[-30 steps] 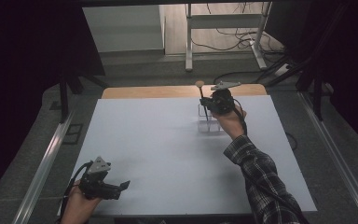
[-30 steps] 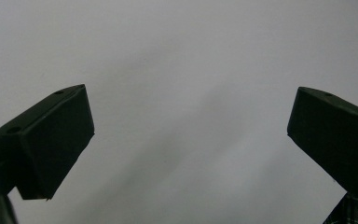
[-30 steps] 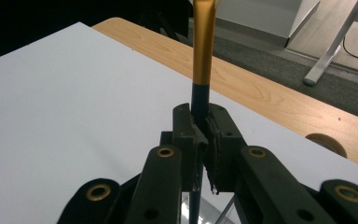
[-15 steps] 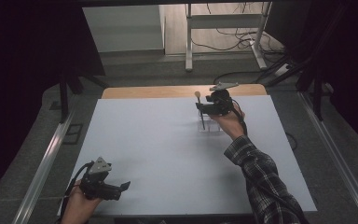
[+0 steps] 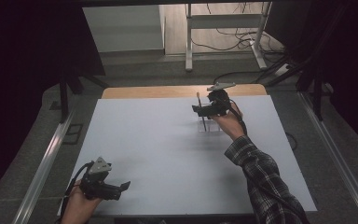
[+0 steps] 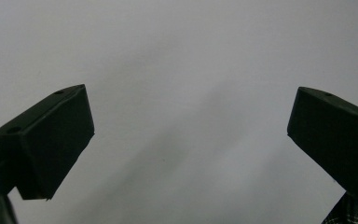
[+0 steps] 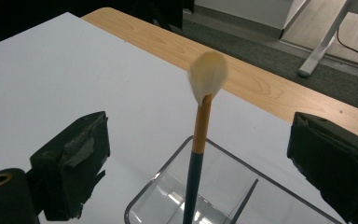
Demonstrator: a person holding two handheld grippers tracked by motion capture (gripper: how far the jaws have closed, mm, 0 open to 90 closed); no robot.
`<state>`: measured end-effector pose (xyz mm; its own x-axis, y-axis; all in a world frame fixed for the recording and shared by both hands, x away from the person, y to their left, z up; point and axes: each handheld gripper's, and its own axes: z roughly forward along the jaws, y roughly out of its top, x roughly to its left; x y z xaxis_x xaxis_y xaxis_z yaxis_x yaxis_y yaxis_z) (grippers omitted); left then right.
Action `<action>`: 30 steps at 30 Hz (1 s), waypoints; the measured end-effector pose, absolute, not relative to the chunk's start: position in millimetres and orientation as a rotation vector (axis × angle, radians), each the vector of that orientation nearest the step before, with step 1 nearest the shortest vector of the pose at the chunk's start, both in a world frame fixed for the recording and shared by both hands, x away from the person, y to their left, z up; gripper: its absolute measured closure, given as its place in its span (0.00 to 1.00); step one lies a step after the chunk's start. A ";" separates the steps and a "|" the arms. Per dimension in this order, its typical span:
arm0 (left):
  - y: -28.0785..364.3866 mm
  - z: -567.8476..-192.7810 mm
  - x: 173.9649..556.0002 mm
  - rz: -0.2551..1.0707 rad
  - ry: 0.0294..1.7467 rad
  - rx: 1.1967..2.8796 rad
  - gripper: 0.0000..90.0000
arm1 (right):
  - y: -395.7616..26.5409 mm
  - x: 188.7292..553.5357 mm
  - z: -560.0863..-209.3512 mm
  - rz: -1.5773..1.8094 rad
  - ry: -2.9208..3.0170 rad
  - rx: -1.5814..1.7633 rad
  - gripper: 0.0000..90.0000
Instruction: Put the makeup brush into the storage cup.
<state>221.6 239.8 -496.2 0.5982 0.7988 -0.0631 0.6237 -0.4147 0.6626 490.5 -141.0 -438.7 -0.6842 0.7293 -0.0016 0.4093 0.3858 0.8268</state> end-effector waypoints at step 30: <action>240.7 -495.9 221.4 0.348 1.130 2.153 0.01 | -147.1 474.2 -439.5 1.213 2.335 0.995 0.05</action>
<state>221.4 240.7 -495.9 0.5889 0.8051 -0.0703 0.6257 -0.3991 0.6702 474.2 -147.1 -439.5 -0.7033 0.7103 0.0291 0.4323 0.3948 0.8107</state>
